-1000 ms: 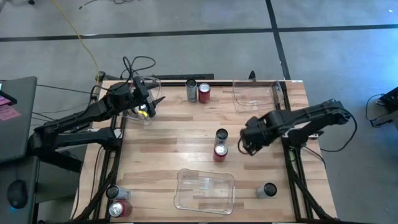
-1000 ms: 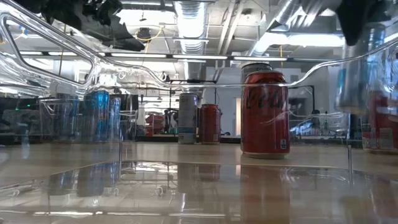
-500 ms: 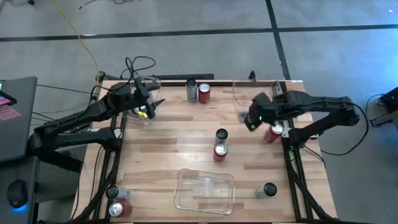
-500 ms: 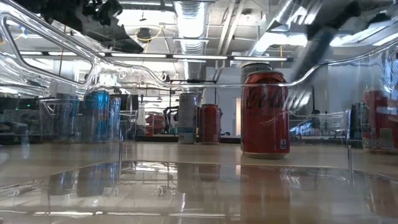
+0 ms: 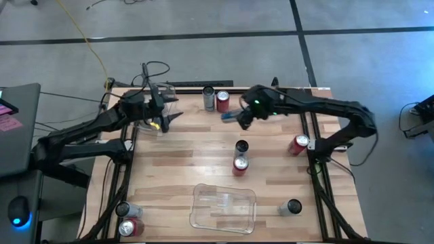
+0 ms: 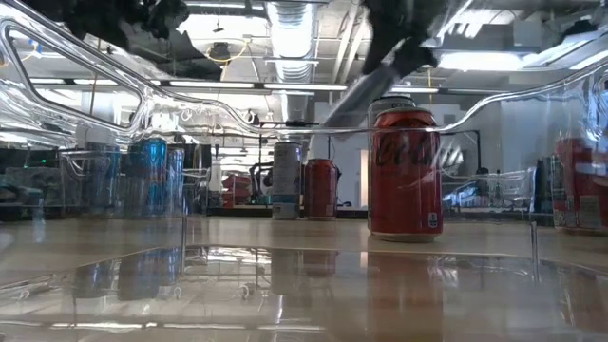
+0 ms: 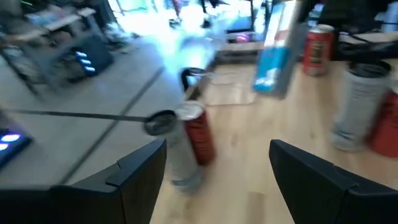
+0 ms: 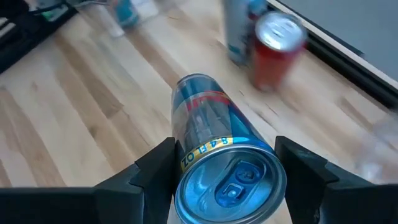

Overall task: Sort soda cans
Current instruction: Put the blue soda can into the top left transparent bin

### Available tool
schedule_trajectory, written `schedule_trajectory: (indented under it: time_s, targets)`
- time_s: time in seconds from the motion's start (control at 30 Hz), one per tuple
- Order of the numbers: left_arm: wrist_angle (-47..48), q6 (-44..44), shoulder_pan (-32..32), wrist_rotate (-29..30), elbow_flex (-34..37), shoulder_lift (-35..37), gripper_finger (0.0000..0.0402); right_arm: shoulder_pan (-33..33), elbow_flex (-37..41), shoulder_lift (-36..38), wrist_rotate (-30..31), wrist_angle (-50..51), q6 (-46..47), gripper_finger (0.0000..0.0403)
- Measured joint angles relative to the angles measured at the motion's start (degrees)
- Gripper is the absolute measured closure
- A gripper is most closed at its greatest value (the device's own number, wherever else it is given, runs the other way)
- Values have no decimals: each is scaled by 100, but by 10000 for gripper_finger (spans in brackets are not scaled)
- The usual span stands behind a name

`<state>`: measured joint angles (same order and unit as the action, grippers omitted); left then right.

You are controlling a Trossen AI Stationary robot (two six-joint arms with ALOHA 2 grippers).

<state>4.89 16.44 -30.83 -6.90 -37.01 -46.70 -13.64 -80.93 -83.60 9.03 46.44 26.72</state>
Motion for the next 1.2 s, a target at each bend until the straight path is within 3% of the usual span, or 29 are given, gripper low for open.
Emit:
schedule_trajectory:
  time_s: [0.3,0.57,1.2]
  targets:
    - [-107,314,358,-133,2,-886,120,-496,0,-1089,-1198,-1576,-435,163]
    - [-1069,405,664,-72,2,-1629,120,-677,2,-1642,-1675,-2430,-430,163]
    - [-1708,125,728,308,2,-2391,120,-524,0,-1707,-1847,-3435,-750,163]
